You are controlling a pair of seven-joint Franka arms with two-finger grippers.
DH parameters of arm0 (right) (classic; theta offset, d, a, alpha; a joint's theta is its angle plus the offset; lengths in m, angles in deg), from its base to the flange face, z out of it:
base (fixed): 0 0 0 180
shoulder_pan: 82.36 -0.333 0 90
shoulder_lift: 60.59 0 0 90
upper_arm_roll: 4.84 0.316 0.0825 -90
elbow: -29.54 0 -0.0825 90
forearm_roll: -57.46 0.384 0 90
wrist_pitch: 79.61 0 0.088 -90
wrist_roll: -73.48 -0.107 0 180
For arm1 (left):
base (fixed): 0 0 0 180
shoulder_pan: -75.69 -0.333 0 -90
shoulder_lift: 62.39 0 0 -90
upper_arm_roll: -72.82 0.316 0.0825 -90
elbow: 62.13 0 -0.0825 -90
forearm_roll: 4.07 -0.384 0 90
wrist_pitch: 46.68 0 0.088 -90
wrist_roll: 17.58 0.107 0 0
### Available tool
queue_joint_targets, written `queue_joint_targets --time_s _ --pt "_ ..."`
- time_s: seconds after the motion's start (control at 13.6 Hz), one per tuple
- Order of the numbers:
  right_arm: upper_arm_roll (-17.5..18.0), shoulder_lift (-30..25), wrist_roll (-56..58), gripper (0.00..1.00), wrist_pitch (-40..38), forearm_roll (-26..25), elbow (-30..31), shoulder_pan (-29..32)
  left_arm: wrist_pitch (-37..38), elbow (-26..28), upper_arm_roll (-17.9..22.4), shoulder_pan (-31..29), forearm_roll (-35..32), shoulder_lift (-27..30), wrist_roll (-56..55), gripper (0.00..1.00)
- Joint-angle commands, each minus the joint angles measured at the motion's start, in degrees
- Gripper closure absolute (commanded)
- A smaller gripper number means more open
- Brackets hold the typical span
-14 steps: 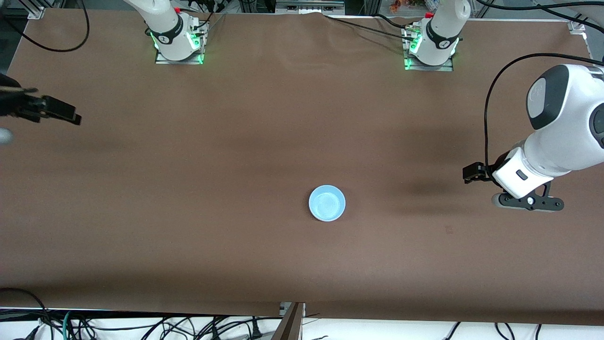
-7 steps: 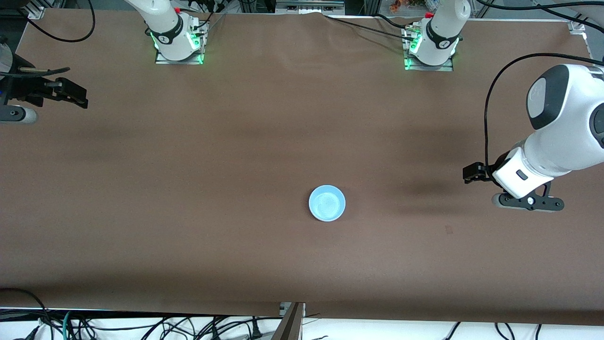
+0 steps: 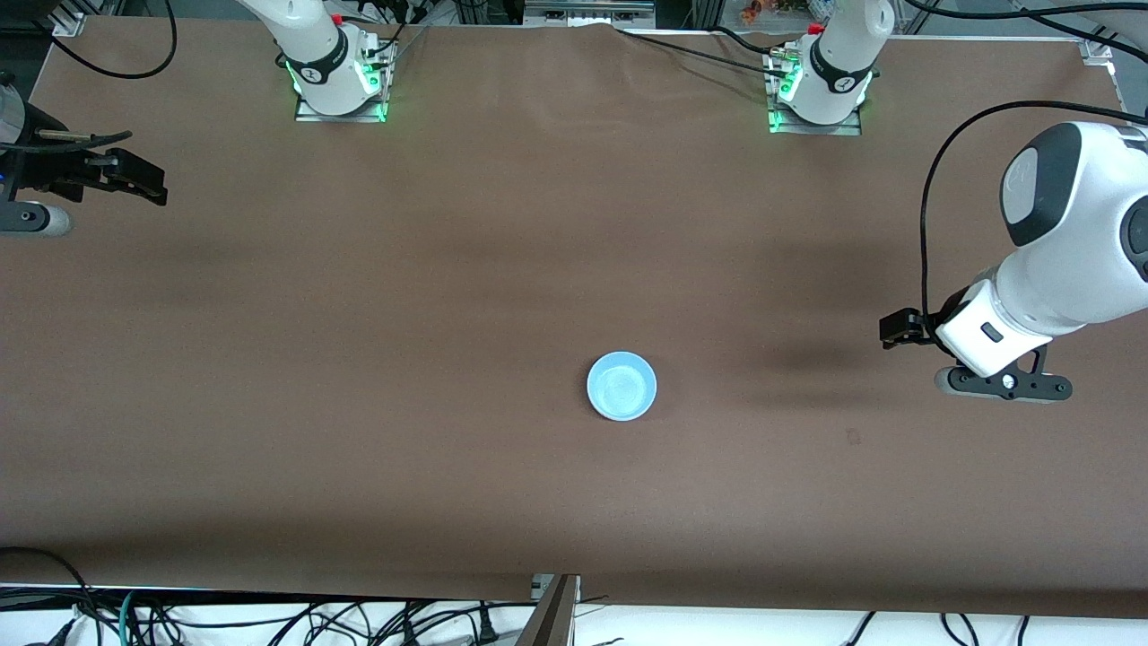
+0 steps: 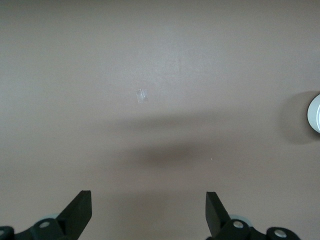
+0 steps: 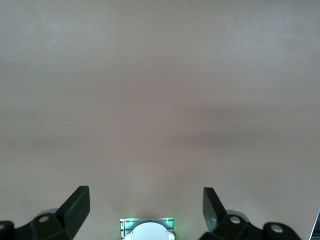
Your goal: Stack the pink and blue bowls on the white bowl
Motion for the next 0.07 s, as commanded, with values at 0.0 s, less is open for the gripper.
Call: queue_joint_targets --time_s 0.0 --pt "0.72 -0.99 -0.11 0.00 0.30 0.41 0.78 0.91 0.76 -1.75 0.32 0.52 -0.66 -0.88 0.33 0.00"
